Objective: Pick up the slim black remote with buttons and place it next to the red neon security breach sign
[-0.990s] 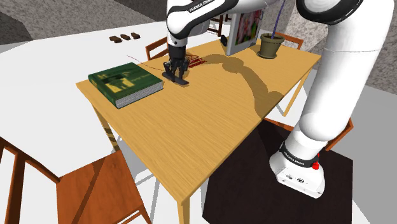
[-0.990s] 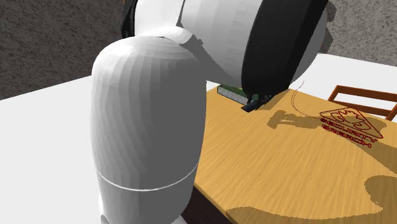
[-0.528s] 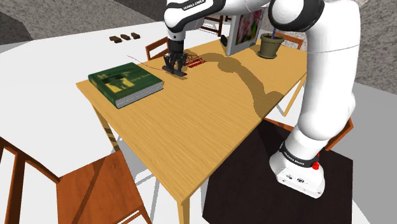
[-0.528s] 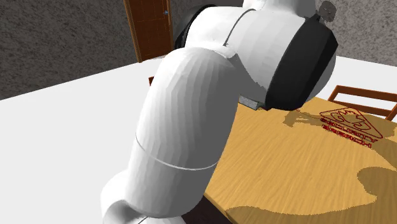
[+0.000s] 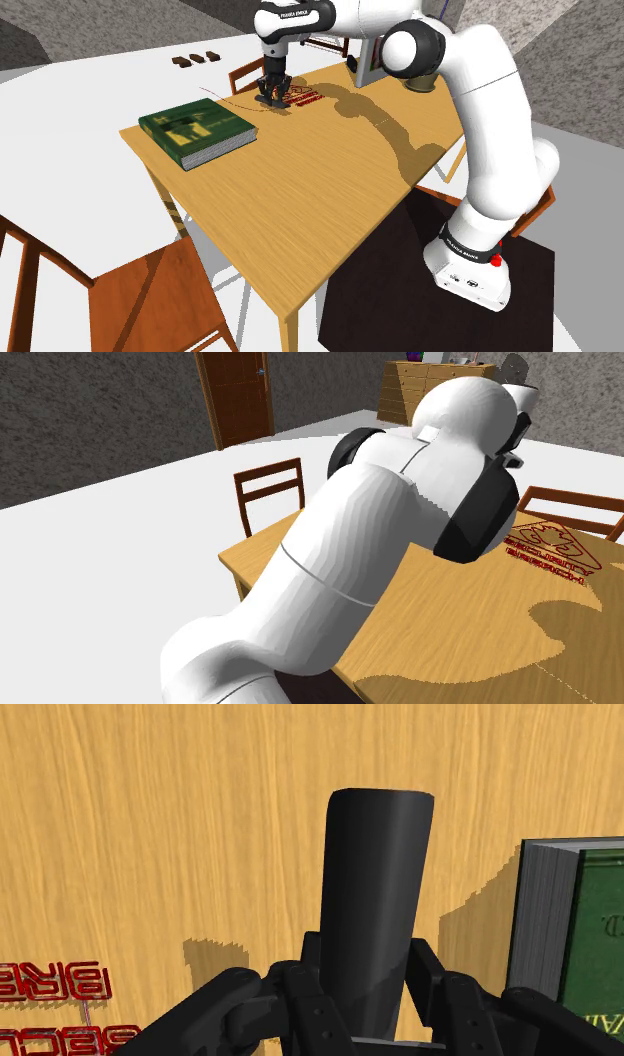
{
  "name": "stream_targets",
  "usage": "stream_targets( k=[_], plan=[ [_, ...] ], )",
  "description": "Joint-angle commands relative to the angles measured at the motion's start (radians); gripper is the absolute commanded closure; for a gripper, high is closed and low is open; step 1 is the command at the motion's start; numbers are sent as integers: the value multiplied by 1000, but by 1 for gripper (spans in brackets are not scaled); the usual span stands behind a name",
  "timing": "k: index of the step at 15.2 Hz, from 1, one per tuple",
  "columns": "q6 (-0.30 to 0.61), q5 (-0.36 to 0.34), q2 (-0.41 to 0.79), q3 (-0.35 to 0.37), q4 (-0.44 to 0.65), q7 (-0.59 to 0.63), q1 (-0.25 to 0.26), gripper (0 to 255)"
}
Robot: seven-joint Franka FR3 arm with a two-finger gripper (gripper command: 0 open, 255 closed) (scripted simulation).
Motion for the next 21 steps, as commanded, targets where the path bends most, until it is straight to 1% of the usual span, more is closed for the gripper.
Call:
stream_targets(
  k=[1, 13, 21],
  plan=[
    [12, -1, 14, -1, 2, -4, -1, 255],
    [149, -3, 44, -4, -105, -9, -5, 255],
    [149, -3, 44, -4, -105, -9, -5, 255]
  ],
)
